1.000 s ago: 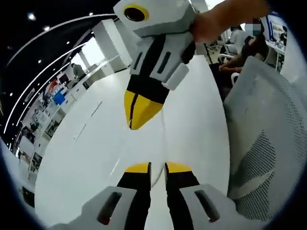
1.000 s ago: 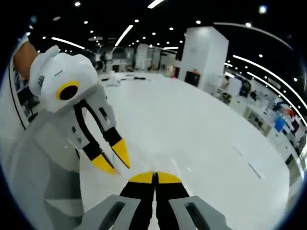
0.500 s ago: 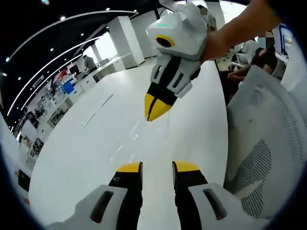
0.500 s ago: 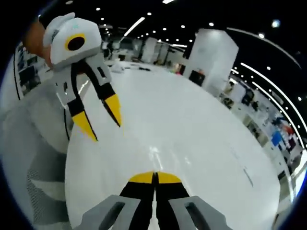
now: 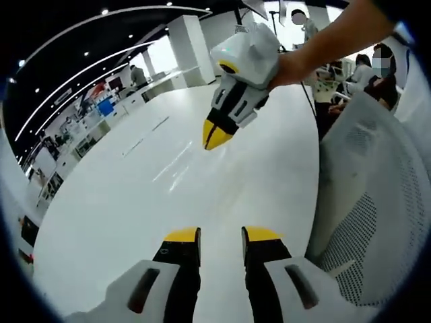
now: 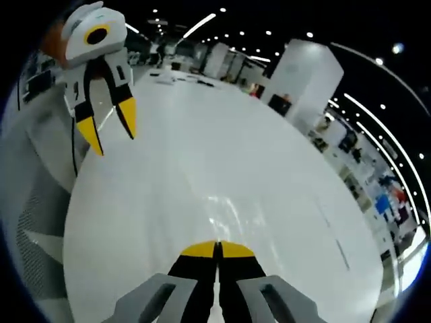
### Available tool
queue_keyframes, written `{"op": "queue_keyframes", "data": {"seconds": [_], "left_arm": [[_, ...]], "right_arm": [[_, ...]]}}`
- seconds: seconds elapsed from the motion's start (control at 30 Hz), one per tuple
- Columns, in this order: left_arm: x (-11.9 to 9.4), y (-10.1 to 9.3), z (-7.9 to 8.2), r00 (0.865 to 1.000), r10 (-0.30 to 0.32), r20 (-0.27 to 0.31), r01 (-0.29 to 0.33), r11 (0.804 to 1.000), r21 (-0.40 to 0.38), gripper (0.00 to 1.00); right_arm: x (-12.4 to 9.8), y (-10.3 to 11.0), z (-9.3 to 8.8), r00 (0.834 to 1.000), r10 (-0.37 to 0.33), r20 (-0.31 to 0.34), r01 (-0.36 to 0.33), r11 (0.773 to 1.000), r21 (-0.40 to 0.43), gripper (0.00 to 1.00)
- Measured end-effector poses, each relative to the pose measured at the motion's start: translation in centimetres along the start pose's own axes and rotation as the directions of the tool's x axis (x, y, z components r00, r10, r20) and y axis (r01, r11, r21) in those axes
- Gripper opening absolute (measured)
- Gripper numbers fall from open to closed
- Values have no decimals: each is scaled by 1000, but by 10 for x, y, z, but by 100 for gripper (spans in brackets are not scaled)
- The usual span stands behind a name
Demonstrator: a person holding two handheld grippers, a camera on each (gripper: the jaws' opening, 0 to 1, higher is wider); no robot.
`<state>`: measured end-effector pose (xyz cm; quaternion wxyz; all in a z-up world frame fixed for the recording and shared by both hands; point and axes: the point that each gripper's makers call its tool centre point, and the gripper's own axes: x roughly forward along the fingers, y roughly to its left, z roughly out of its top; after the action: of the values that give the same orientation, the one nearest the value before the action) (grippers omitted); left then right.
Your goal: Open the resealable bag by pulling the two sides of the seal apart until the entire bag opening is separated and visibly accessible.
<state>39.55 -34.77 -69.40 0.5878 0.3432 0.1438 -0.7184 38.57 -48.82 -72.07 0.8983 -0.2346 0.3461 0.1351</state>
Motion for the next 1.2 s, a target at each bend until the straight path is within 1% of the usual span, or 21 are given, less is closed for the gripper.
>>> {"op": "queue_keyframes", "data": {"seconds": [0.13,0.17,0.33,0.37,0.47,0.63,0.67,0.73,0.8,0.87,0.97,1.03,1.1,1.2], "left_arm": [[-2,0,-4,1000,3,-5,-3,1000,-8,23],[-2,-1,-5,1000,3,-8,-3,1000,-11,23],[-2,-2,-8,1000,1,-17,-1,1000,-17,22],[-2,-2,-10,1000,-1,-20,0,1000,-15,22],[-2,-2,-12,1000,-5,-28,4,1000,-14,22],[-2,-1,-10,1000,-3,-25,3,1000,-16,22],[-2,0,-10,1000,-3,-24,2,1000,-16,22],[0,1,-8,1000,-3,-22,3,1000,-15,22],[2,1,-8,1000,-7,-22,7,1000,-14,22],[4,1,-7,1000,-9,-25,9,1000,-8,22],[5,1,-5,1000,-10,-23,10,1000,-5,22],[7,2,-3,1000,-10,-22,10,1000,-2,22],[7,2,-1,1000,-11,-21,11,1000,-1,22],[8,1,2,1000,-12,-18,12,1000,8,22]], "right_arm": [[7,-1,-7,1000,1,-23,-1,1000,1,0],[9,0,-9,1000,4,-27,-4,1000,-11,0],[13,-4,-11,1000,9,-23,-9,1000,-10,0],[13,-5,-11,1000,9,-22,-10,999,-34,0],[14,-6,-12,1000,9,-28,-10,999,-52,0],[11,-6,-18,999,12,-32,-13,999,-44,0],[10,-6,-19,999,12,-32,-13,999,-42,1],[9,-6,-17,1000,12,-15,-12,1000,-8,5],[8,-5,-15,1000,17,-2,-16,1000,14,6],[9,-1,-14,999,32,8,-32,998,53,9],[8,5,-9,998,53,37,-56,994,89,12],[5,8,-5,996,65,55,-71,991,115,16],[3,11,-5,995,76,58,-85,980,180,19],[-2,7,-3,995,67,78,-83,971,223,20]]}}
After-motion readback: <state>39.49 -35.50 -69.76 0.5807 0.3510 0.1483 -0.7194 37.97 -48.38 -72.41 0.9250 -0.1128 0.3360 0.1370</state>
